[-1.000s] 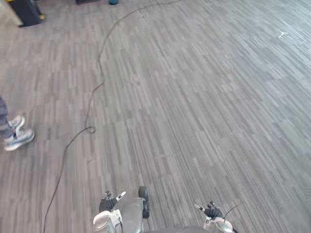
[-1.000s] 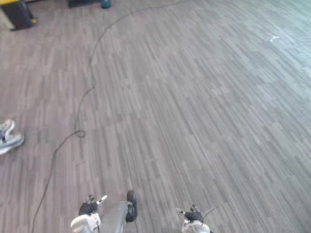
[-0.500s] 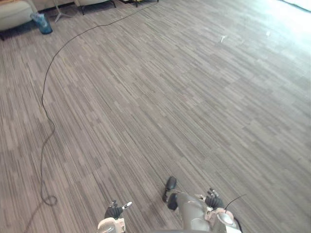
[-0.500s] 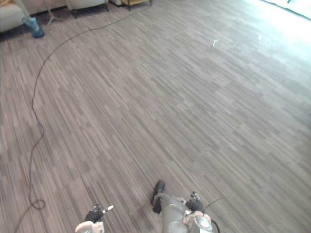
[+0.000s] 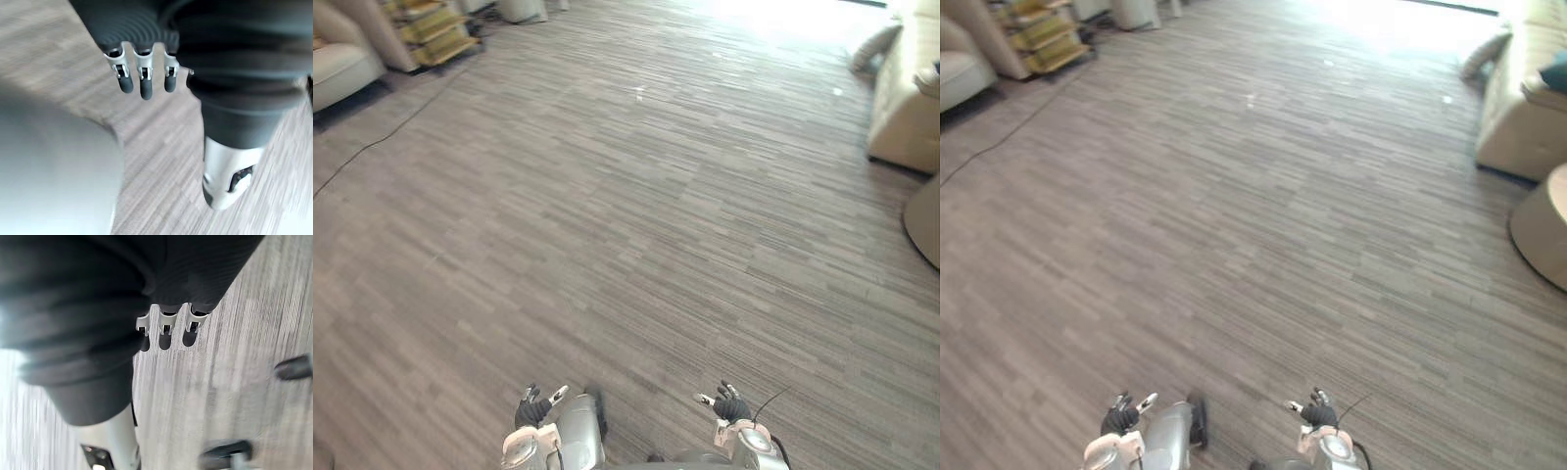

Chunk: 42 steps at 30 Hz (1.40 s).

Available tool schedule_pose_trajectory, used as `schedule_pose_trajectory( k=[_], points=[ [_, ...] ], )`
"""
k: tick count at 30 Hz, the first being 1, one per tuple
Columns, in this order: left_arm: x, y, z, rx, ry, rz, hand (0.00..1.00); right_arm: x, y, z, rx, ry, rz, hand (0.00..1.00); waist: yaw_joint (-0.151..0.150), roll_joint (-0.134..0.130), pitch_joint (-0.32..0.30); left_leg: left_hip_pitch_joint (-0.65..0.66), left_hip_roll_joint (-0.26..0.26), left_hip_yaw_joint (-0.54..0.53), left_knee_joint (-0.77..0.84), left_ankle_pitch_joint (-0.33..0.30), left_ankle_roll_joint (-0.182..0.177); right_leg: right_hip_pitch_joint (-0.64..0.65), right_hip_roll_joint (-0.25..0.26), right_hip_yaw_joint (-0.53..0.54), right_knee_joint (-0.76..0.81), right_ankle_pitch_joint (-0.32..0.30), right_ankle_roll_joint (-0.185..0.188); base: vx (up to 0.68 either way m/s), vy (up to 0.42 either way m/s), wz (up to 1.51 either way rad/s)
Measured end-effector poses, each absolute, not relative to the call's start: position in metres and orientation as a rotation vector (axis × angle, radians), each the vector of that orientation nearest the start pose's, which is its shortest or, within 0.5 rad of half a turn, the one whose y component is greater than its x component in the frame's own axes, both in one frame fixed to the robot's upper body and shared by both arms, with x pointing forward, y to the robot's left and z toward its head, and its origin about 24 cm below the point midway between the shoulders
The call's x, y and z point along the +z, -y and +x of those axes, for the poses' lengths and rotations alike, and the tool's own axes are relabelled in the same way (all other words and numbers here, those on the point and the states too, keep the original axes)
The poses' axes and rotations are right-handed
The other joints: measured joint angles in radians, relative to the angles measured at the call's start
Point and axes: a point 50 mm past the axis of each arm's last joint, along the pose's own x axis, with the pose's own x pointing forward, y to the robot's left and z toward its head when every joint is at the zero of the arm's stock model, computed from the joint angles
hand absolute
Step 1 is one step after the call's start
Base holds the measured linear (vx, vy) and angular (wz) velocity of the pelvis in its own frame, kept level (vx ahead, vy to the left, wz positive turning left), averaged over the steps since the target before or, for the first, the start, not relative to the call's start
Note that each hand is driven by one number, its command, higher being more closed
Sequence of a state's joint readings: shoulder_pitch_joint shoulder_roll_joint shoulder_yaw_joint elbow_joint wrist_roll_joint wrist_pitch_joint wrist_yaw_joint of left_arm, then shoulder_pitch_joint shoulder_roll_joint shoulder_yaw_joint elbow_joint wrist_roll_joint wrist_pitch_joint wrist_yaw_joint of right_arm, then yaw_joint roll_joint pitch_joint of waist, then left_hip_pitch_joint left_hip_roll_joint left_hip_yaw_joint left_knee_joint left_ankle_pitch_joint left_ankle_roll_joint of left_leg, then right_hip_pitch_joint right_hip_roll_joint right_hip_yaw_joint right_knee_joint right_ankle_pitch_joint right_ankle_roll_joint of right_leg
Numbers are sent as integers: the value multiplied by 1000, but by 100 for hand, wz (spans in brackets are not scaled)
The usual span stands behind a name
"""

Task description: Pick up cushions and gather them together orderly.

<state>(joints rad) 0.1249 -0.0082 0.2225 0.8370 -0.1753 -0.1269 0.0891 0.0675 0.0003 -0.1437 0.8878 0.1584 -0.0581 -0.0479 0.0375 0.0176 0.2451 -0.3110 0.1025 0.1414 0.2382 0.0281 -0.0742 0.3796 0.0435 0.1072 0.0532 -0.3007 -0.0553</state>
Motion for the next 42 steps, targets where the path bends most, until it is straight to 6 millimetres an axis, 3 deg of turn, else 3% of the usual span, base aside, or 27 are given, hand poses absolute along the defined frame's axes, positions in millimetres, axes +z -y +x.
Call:
schedule_pose_trajectory(
  k=[1,2,3,4,5,8,11,14,15,16,17,19,21,22,24,26,28,30,31,33,34,35,37,38,39,40,42],
  points=[
    [-139,-200,121,434,-823,-195,0,-144,175,130,-281,-896,193,0,1,-19,-28,-4,-11,3,47,36,19,-9,-22,20,45,-6,10,769,394,-126],
    [-139,-205,119,440,-831,-181,0,-146,167,126,-276,-908,215,0,1,-52,-48,7,-11,33,76,-7,39,-50,-53,28,149,-12,21,786,371,-108],
    [-140,-212,117,459,-835,-176,0,-147,164,124,-276,-913,224,0,11,-88,-62,46,-17,89,90,-67,47,-154,-80,25,389,-6,49,756,361,-96],
    [-140,-214,115,466,-839,-172,0,-147,162,124,-276,-913,233,0,11,-102,-66,69,-27,107,99,-91,53,-208,-97,6,517,22,93,719,354,-97],
    [-141,-219,116,464,-857,-152,0,-146,161,127,-271,-903,237,0,-4,-114,-54,164,-60,137,101,-162,68,-317,-173,-61,798,133,208,656,337,-53],
    [-150,-211,106,433,-936,-142,0,-143,167,135,-249,-880,199,0,-36,-77,-53,383,-62,180,26,-243,83,-435,-249,-246,974,50,103,641,287,-39],
    [-152,-198,109,353,-959,-114,0,-136,171,153,-198,-830,143,0,-59,-34,-43,542,-49,227,-138,-239,76,-624,-223,-423,753,-18,58,597,187,-35],
    [-151,-194,116,306,-953,-86,0,-132,174,163,-188,-806,134,0,-92,-34,-30,616,-53,229,-199,-239,75,-714,-143,-472,307,146,62,577,41,9],
    [-152,-194,114,294,-957,-73,0,-136,179,157,-197,-833,122,0,-100,-42,-27,673,-68,212,-202,-266,32,-713,-103,-456,133,261,46,709,-25,36],
    [-153,-194,110,291,-968,-68,0,-139,183,149,-206,-865,110,0,-105,-47,-30,720,-78,190,-195,-282,9,-704,-92,-418,131,334,-28,743,-46,37],
    [-153,-192,110,289,-969,-70,0,-140,187,147,-225,-869,124,0,-108,-42,-32,742,-75,173,-187,-286,5,-706,-90,-409,172,382,-58,624,-72,19],
    [-155,-180,108,273,-980,-89,0,-138,196,148,-262,-854,127,0,-113,21,-40,643,13,117,153,-267,-16,-696,-76,-429,317,268,-70,851,-193,5],
    [-155,-179,108,291,-975,-111,0,-136,202,150,-266,-852,107,0,-108,58,-23,490,120,82,552,-143,-81,-600,-14,-412,280,218,-81,670,-168,-20],
    [-155,-183,107,320,-971,-124,0,-138,202,147,-265,-869,104,0,-100,61,-13,417,170,96,744,-169,-79,-516,21,-397,245,195,-91,676,-101,-45],
    [-151,-193,111,343,-939,-107,0,-142,195,143,-252,-900,113,0,-88,24,10,345,180,121,826,-230,-64,-367,35,-359,170,174,-95,696,-90,-54],
    [-148,-198,114,349,-916,-97,0,-145,190,139,-247,-927,127,0,-81,-10,11,254,169,176,751,-281,-35,-255,34,-303,80,175,-85,558,-74,-70],
    [-145,-198,118,356,-882,-106,0,-144,190,143,-246,-918,126,0,-66,-4,14,160,131,175,578,-303,-25,-195,24,-249,33,166,-65,501,36,-85],
    [-144,-197,121,362,-869,-121,0,-145,189,141,-255,-928,124,0,-51,-5,16,99,40,111,262,-258,-15,-127,-15,-202,-12,142,-32,576,168,-75],
    [-144,-195,121,358,-871,-121,0,-146,191,138,-268,-931,116,0,-49,3,14,92,1,81,38,-181,-32,-77,-29,-182,-55,124,-7,464,205,-44],
    [-145,-191,121,350,-876,-130,0,-147,198,131,-282,-945,102,0,-43,27,1,55,14,90,-40,-144,-27,-24,-24,-175,-84,86,22,453,254,-30],
    [-144,-193,122,353,-866,-132,0,-150,196,124,-288,-964,107,0,-28,13,-4,48,10,95,4,-77,12,11,-45,-171,-66,34,42,608,344,-21],
    [-143,-198,120,364,-864,-126,0,-154,189,117,-285,-991,123,0,-25,-12,-36,28,-16,108,69,-54,39,1,-83,-160,-3,-20,72,644,333,-18],
    [-146,-199,116,368,-886,-122,0,-155,188,112,-282,-1004,124,0,-29,-27,-67,19,-50,108,124,-74,94,-88,-122,-148,211,-38,89,692,294,-21],
    [-146,-201,116,370,-890,-114,0,-155,189,113,-279,-1004,124,0,-29,-40,-67,50,-68,126,116,-107,104,-165,-149,-140,406,-25,117,806,374,-17],
    [-146,-206,117,370,-894,-101,0,-154,185,116,-275,-995,134,0,-31,-64,-54,111,-102,135,110,-147,108,-261,-194,-126,664,50,197,638,318,-8],
    [-145,-207,118,371,-895,-96,0,-154,184,117,-272,-993,137,0,-32,-73,-48,147,-117,137,107,-172,107,-290,-216,-125,771,79,214,616,297,-2],
    [-149,-208,113,359,-929,-75,0,-153,184,120,-269,-983,138,0,-41,-72,-34,337,-159,131,38,-234,115,-363,-297,-222,998,69,146,653,254,-1]
  ],
)
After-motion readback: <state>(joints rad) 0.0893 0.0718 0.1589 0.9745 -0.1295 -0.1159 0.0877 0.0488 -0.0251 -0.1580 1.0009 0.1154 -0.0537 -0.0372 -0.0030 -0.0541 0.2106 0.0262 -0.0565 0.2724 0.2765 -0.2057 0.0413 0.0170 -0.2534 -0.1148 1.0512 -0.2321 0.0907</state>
